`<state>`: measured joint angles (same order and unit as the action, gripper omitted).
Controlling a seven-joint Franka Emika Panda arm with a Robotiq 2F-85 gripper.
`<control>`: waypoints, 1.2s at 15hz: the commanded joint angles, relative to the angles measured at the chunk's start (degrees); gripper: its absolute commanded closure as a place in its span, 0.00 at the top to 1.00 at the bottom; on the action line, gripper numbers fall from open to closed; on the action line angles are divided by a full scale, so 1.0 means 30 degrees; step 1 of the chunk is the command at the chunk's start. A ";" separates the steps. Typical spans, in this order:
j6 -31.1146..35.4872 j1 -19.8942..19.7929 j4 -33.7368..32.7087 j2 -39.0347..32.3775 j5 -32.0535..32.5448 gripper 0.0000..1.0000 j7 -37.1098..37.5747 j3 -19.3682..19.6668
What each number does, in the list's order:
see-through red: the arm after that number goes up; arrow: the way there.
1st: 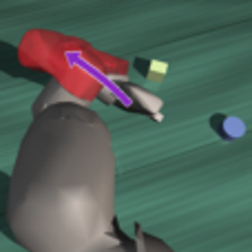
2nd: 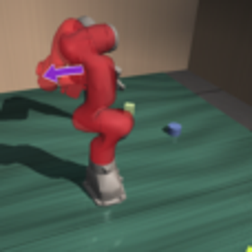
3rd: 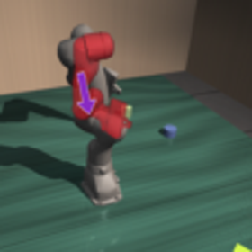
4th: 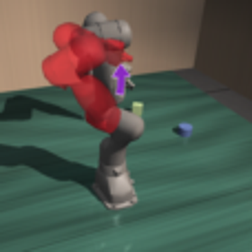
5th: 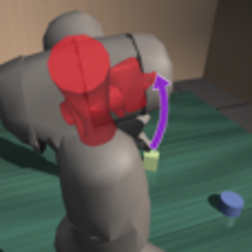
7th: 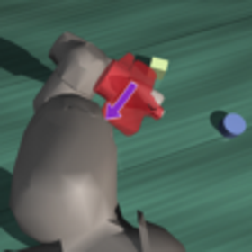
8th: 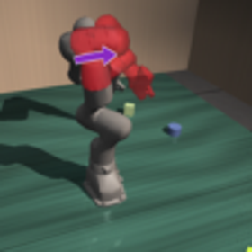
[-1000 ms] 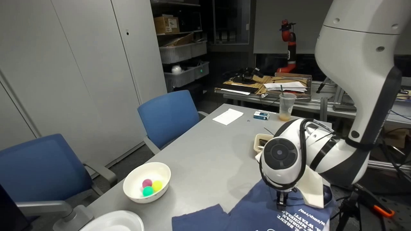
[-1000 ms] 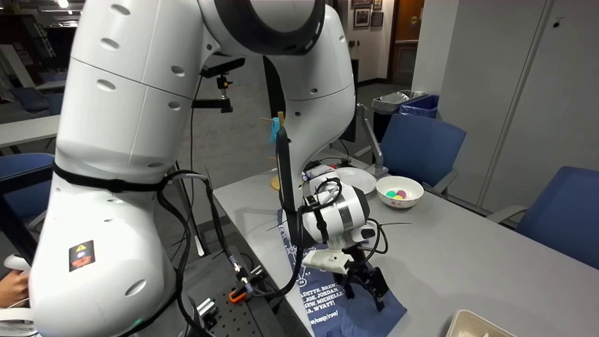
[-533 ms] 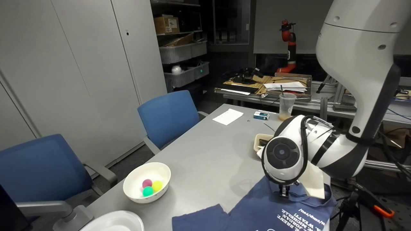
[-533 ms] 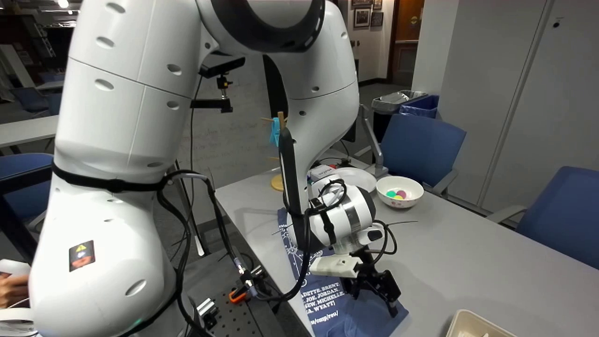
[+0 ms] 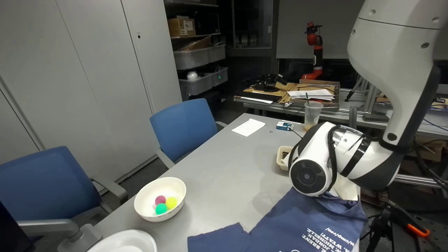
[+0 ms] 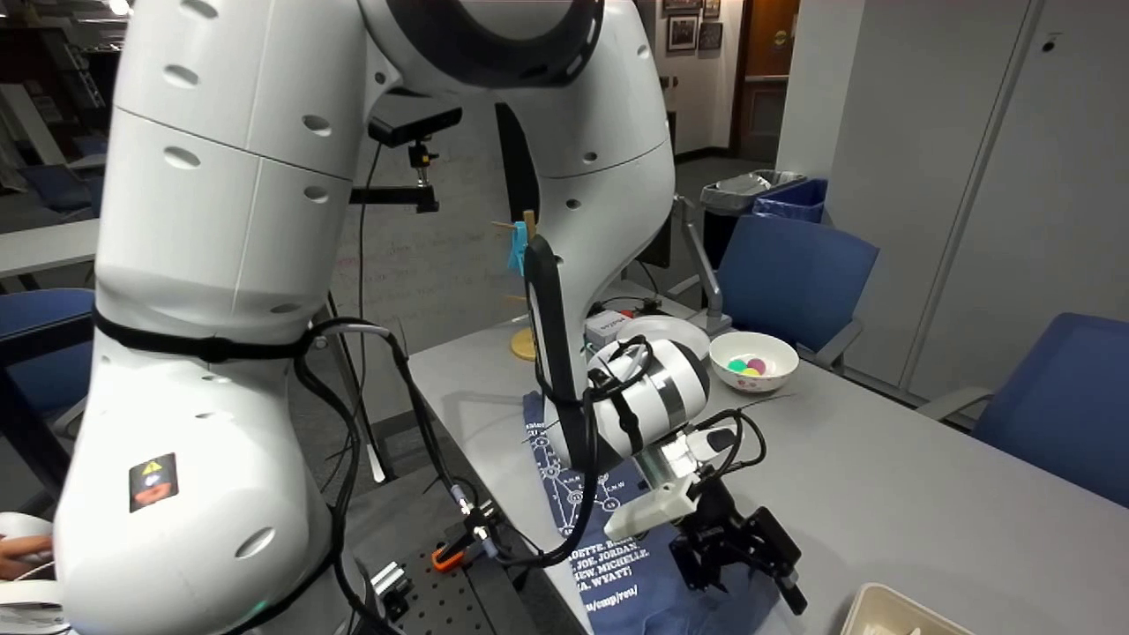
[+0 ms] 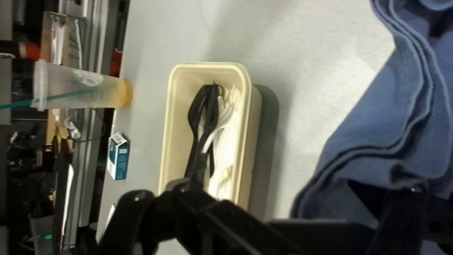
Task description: Unfold the shirt on the table.
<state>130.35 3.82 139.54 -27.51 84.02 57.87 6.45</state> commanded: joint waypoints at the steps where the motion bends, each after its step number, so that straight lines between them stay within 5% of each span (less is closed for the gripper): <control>1: -0.2441 -0.0344 0.0405 0.0574 0.1748 1.00 0.0171 -0.0510; 10: -0.5676 -0.0835 0.0549 0.0915 0.3611 1.00 -0.0008 -0.1729; 14: -0.4060 -0.1218 0.0455 0.2299 0.1383 1.00 -0.1093 -0.3028; 18: -0.1446 -0.1152 0.0262 0.4466 -0.4071 1.00 -0.3766 -0.4289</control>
<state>121.03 1.65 139.67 -20.27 81.28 53.59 -3.97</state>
